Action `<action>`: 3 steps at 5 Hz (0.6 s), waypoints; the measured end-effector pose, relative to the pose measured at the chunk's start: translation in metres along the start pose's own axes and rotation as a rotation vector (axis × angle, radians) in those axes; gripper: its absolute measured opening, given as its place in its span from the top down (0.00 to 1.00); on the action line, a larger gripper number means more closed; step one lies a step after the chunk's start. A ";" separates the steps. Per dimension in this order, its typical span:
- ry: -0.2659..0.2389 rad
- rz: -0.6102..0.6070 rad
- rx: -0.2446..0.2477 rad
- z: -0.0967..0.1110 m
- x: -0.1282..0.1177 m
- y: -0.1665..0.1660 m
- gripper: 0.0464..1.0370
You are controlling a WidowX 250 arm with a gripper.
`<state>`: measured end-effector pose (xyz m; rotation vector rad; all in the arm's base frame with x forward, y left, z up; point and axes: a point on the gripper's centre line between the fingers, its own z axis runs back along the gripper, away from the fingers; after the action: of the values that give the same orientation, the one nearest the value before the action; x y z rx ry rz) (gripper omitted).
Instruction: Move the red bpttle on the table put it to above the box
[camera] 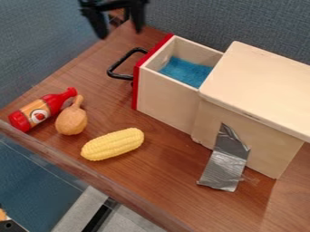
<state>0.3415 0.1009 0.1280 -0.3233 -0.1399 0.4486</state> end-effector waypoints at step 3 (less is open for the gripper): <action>0.096 -0.178 0.147 -0.018 -0.039 0.050 0.04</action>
<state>0.2901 0.1205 0.0915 -0.1852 -0.0407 0.2648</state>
